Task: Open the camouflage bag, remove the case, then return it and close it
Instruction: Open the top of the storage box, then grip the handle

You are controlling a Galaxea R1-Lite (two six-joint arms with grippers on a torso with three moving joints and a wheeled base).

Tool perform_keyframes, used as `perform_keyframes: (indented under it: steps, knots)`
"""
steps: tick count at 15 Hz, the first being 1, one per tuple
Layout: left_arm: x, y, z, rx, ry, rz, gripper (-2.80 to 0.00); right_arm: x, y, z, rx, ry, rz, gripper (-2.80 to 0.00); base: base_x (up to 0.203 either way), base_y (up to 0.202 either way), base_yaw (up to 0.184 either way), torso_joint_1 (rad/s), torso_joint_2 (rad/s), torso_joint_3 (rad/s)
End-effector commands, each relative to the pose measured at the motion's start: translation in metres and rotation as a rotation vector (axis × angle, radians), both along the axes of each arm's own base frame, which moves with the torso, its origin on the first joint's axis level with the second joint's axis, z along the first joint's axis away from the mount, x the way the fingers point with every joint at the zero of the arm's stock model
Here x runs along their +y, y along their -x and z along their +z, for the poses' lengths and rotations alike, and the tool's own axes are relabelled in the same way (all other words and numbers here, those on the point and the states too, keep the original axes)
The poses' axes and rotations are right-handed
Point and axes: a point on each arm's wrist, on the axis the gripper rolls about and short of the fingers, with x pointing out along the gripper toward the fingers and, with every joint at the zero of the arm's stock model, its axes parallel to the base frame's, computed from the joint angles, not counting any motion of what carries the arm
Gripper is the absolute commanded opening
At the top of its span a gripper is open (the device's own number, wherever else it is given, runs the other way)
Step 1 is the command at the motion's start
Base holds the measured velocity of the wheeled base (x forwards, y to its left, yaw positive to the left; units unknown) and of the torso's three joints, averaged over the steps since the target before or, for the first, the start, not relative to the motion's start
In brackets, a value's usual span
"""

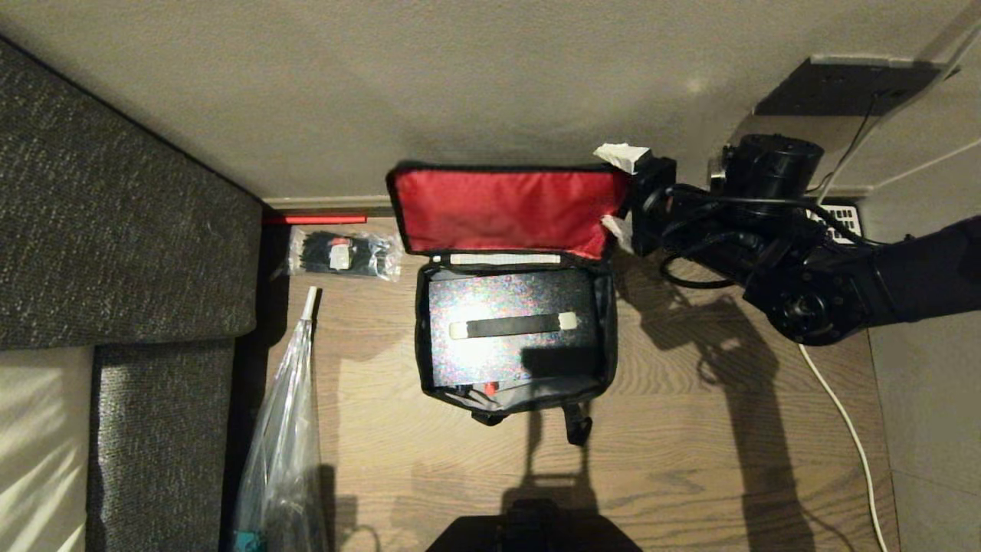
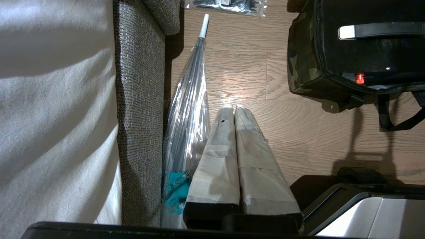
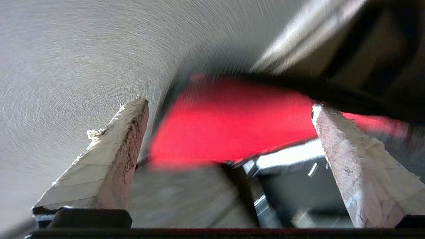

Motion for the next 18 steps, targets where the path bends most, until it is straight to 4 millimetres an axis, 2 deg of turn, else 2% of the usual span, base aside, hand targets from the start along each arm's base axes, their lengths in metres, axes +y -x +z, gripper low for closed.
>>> perform_keyframes:
  steps: [1, 4, 7, 8, 10, 11, 13, 15, 18]
  knots:
    - [0.0, 0.0, -0.001, 0.002, 0.0, 0.001, -2.8, 0.001, -0.004, -0.002, -0.077, 0.074, -0.059, 0.0, 0.0, 0.0, 0.0, 0.0, 0.0, 0.0]
    - [0.0, 0.0, 0.0, 0.0, -0.001, 0.001, -2.8, 0.004, -0.007, 0.003, -0.173, 0.158, -0.093, 0.0, 0.0, 0.0, 0.0, 0.0, 0.0, 0.0]
    - [0.0, 0.0, -0.001, 0.0, 0.0, 0.001, -2.8, 0.017, -0.006, -0.007, -0.179, 0.19, -0.075, 0.0, 0.0, 0.0, 0.0, 0.0, 0.0, 0.0]
    - [0.0, 0.0, -0.001, 0.002, 0.001, 0.001, -2.8, 0.016, 0.0, -0.003, -0.188, 0.199, -0.073, 0.0, 0.0, 0.0, 0.0, 0.0, 0.0, 0.0]
    - [0.0, 0.0, 0.0, 0.0, -0.001, 0.001, -2.8, 0.003, 0.029, 0.011, -0.212, 0.222, -0.06, 0.0, 0.0, 0.0, 0.0, 0.0, 0.0, 0.0]
    - [0.0, 0.0, -0.001, 0.0, -0.001, 0.001, -2.8, -0.006, 0.046, 0.015, -0.211, 0.234, -0.036, -2.8, 0.0, 0.0, 0.0, 0.0, 0.0, 0.0]
    - [0.0, 0.0, -0.001, 0.0, -0.001, 0.001, -2.8, -0.026, 0.086, 0.008, -0.18, 0.278, 0.02, -2.8, 0.0, 0.0, 0.0, 0.0, 0.0, 0.0]
    - [0.0, 0.0, -0.001, 0.002, 0.001, 0.001, -2.8, -0.049, 0.136, 0.005, -0.195, 0.354, 0.041, -2.8, 0.0, 0.0, 0.0, 0.0, 0.0, 0.0]
    - [0.0, 0.0, -0.001, 0.001, -0.001, 0.0, -2.8, -0.082, 0.205, -0.001, -0.257, 0.58, 0.016, -2.8, 0.0, 0.0, 0.0, 0.0, 0.0, 0.0]
